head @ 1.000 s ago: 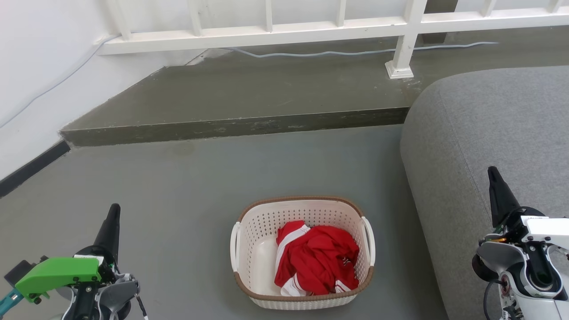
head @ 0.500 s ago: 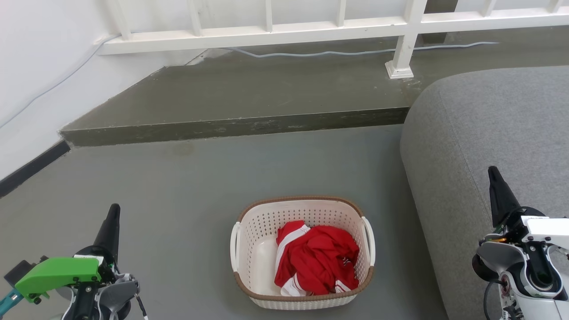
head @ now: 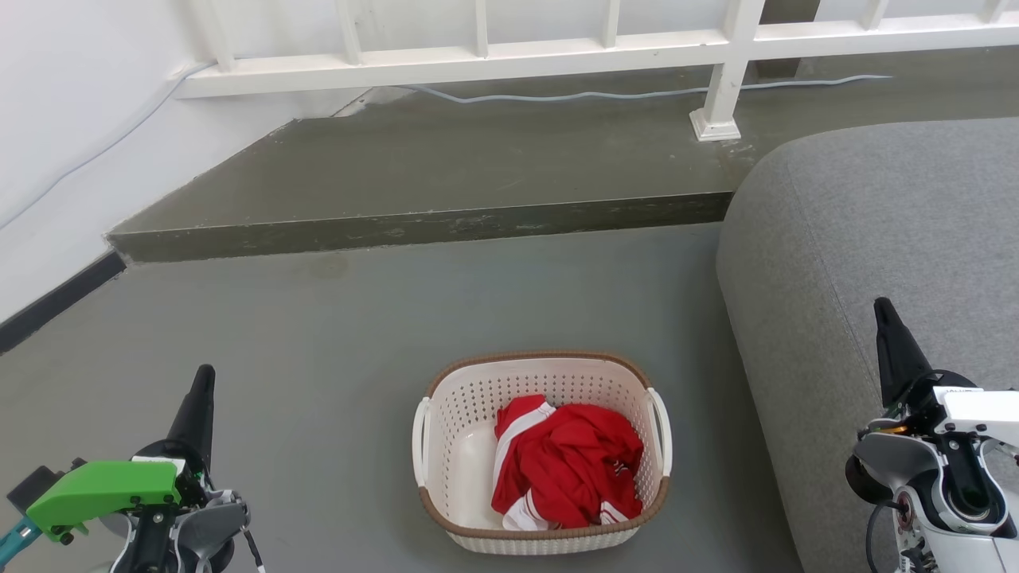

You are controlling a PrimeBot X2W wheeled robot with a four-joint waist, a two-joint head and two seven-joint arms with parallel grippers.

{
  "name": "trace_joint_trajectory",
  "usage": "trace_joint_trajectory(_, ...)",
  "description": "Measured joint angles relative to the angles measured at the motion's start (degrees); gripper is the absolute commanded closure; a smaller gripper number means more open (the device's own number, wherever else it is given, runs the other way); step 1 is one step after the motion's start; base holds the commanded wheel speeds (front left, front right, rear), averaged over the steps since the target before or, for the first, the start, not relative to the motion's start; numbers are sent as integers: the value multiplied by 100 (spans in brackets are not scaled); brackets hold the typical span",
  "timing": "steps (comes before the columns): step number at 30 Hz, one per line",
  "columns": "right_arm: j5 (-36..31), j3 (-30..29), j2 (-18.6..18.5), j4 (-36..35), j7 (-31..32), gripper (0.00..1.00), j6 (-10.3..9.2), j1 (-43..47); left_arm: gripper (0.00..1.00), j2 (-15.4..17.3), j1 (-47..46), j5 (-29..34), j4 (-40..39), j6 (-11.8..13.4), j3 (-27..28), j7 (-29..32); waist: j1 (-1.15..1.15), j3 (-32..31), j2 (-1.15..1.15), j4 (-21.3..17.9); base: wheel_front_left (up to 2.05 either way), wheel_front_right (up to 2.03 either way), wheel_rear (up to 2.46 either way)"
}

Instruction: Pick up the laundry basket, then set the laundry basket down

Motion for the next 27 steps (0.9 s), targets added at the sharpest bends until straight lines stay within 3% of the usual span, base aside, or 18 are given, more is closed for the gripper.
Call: trace_joint_trajectory(27,0,-5,8,0,1,100,0,1,100,0,0,0,-1,0,3,31,0,0,0,0,0,0,0)
